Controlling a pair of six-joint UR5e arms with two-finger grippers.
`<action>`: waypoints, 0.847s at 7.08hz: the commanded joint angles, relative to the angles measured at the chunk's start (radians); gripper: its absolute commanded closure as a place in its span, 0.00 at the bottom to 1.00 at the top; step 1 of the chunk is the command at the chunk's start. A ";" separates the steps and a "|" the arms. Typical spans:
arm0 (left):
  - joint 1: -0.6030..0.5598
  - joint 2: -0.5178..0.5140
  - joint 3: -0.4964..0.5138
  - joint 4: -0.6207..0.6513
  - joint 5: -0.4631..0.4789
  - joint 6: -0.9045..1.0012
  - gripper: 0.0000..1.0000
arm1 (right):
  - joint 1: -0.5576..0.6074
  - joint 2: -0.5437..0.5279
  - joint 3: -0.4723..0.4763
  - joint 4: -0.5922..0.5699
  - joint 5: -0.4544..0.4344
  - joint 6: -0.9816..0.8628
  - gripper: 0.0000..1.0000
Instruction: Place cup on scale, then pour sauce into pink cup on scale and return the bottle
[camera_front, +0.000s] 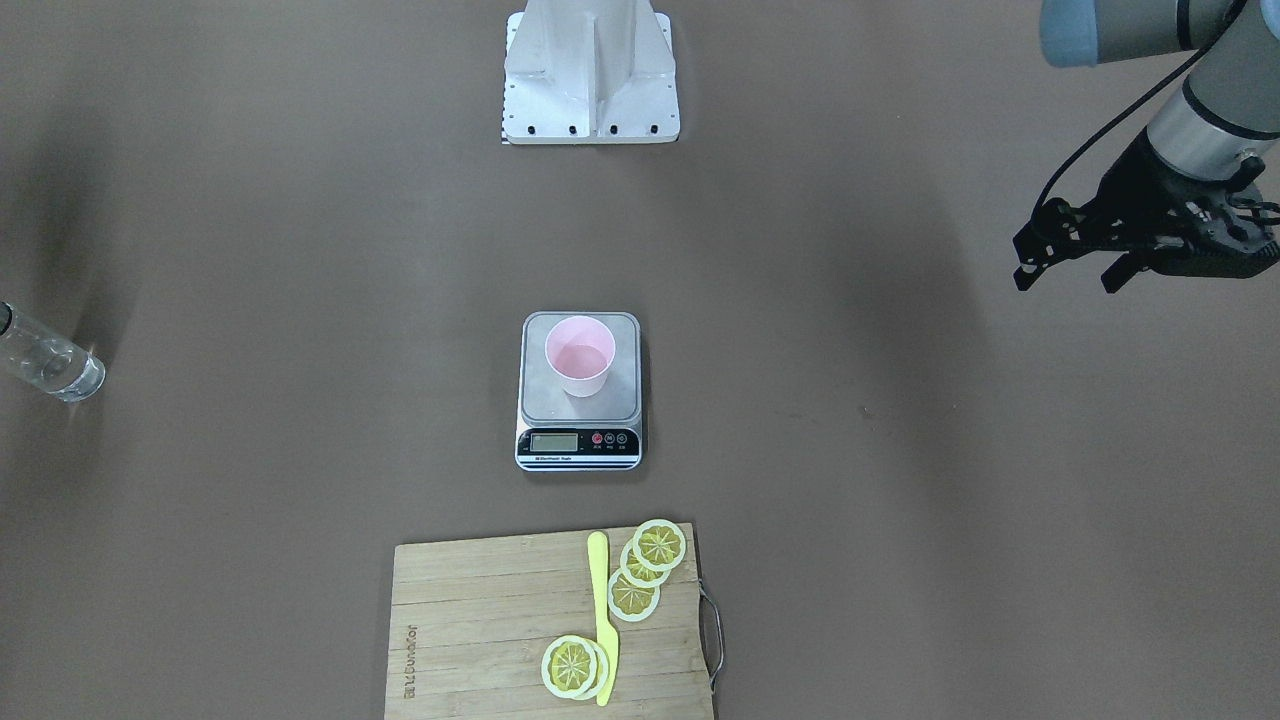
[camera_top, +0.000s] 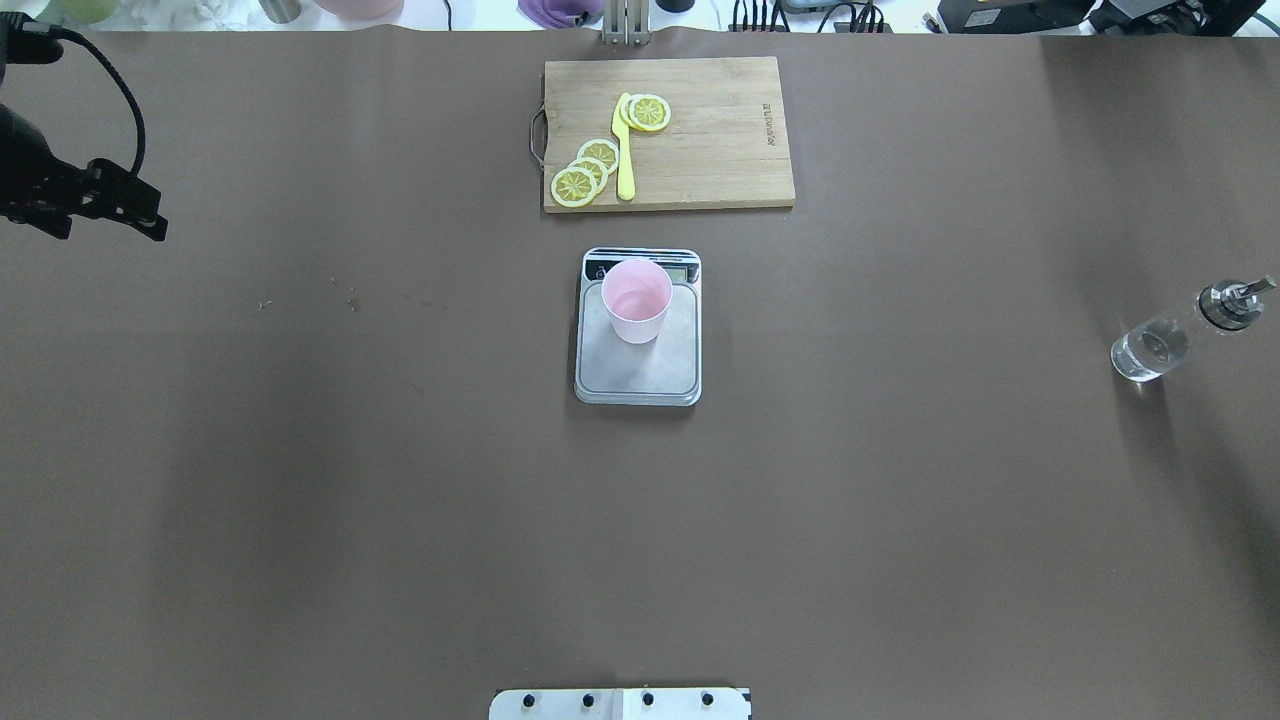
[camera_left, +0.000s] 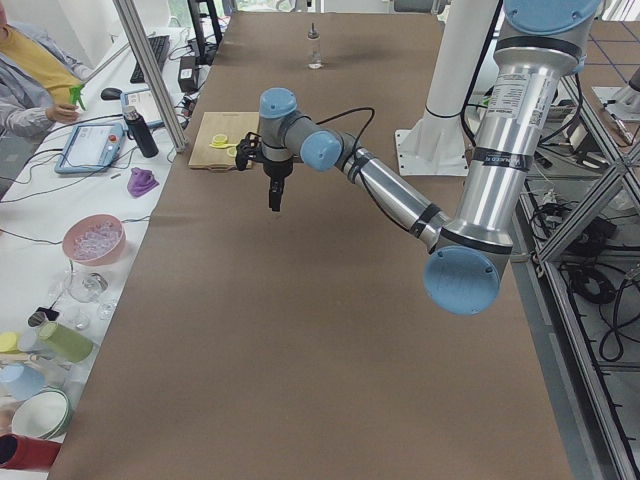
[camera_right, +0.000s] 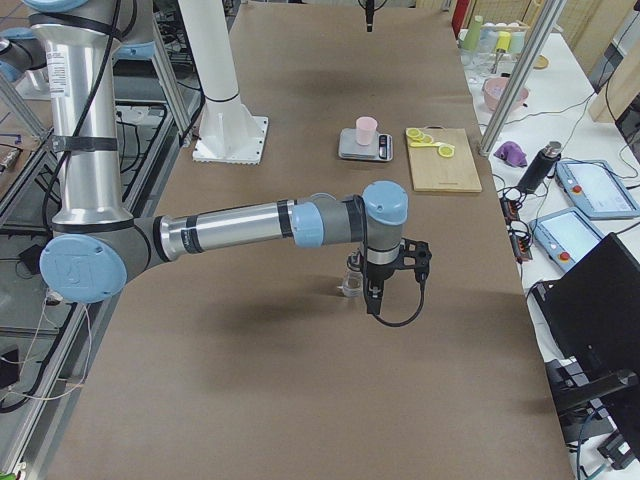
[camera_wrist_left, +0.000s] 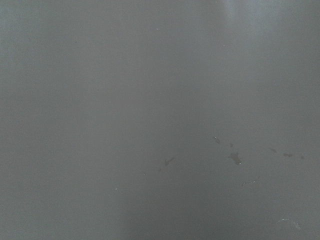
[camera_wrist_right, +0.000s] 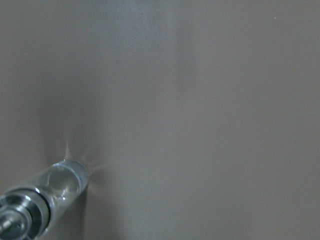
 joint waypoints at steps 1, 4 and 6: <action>-0.010 0.049 -0.009 -0.005 -0.003 0.003 0.03 | 0.036 -0.039 0.035 -0.085 -0.016 -0.175 0.00; -0.046 0.068 -0.009 -0.011 -0.006 -0.010 0.02 | 0.036 -0.040 0.011 -0.082 0.000 -0.160 0.00; -0.143 0.102 0.060 -0.014 -0.062 0.161 0.02 | 0.042 -0.052 0.020 -0.074 0.057 -0.160 0.00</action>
